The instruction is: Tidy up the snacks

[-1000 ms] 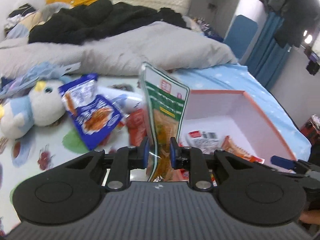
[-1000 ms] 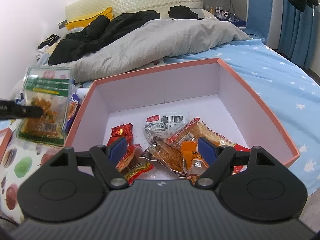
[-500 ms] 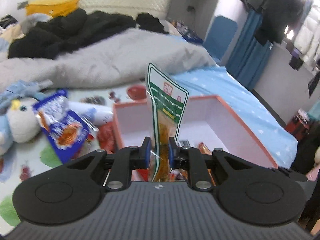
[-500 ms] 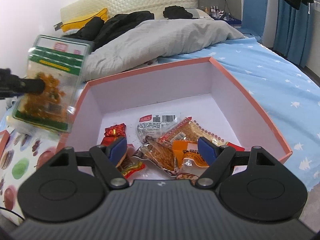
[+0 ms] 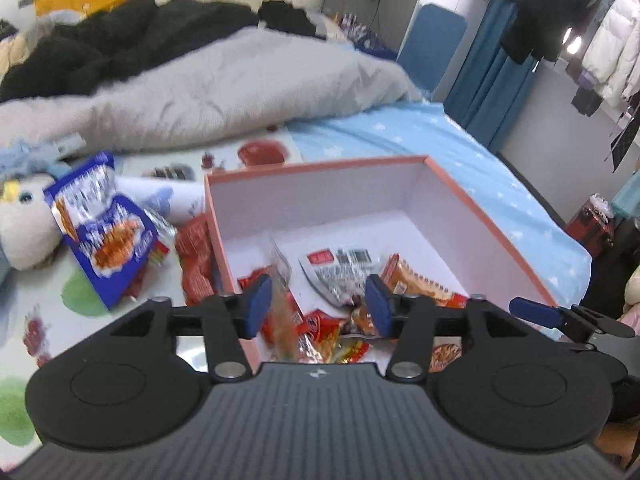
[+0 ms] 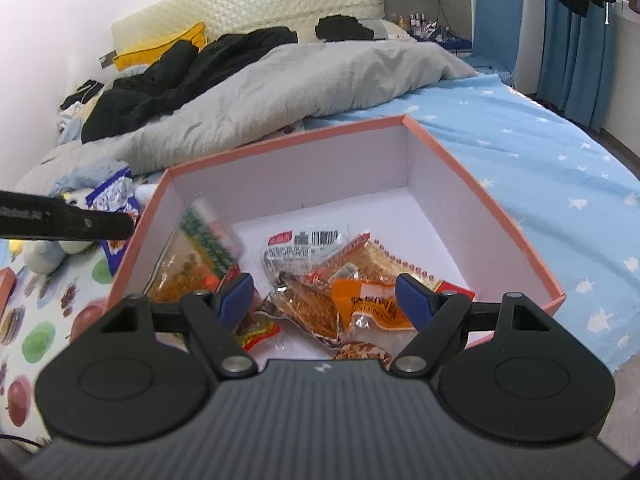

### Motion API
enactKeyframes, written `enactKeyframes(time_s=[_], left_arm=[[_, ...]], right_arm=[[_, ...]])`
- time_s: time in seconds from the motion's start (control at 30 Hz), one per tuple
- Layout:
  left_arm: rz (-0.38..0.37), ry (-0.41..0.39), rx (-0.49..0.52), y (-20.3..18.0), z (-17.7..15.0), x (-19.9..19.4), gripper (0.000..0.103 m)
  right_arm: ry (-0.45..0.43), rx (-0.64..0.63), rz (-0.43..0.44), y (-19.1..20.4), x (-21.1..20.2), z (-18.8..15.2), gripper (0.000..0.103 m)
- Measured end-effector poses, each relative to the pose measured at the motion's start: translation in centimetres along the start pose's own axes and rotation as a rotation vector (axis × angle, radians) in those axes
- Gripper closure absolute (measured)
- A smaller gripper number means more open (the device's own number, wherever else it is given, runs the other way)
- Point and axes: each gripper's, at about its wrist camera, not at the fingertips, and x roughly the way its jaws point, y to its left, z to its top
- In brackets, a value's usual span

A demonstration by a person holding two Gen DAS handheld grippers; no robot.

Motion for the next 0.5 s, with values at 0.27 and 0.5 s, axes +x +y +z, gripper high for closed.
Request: enactKeyframes(time_s=[0.27, 0.5], left_arm=[[0.004, -0.055, 0.007, 1.1, -0.1, -4.9, 0.044], [0.026, -0.127, 0.004, 2.6, -1.4, -9.7, 0.044]], right_arm=[[-0.065, -0.019, 0.025, 2.2, -2.8, 0.9, 0.023], [-0.127, -0.048, 0.071, 5.5, -5.7, 1.4, 0.023]])
